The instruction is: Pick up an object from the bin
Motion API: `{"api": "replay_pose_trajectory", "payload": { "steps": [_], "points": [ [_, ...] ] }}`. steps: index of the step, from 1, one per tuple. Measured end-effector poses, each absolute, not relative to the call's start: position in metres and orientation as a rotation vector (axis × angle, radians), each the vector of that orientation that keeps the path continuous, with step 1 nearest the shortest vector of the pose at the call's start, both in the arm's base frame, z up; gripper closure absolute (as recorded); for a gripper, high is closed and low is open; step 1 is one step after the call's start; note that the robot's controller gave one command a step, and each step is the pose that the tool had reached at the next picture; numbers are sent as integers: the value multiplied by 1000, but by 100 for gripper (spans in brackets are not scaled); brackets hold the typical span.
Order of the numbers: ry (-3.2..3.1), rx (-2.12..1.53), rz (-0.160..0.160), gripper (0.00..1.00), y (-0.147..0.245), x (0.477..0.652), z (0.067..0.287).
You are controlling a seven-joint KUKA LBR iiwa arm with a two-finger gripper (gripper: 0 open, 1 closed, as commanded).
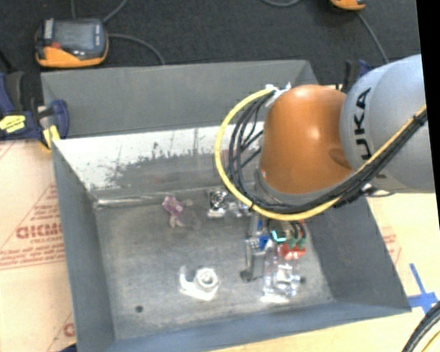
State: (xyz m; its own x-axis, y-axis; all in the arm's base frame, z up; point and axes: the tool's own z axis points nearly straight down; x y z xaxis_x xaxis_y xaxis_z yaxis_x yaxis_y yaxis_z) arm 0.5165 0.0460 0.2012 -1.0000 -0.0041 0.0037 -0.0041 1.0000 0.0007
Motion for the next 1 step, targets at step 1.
{"api": "replay_pose_trajectory", "payload": {
  "steps": [1],
  "points": [
    [-3137, -8, -2, 0, 110, 496, 66]
  ]
}}
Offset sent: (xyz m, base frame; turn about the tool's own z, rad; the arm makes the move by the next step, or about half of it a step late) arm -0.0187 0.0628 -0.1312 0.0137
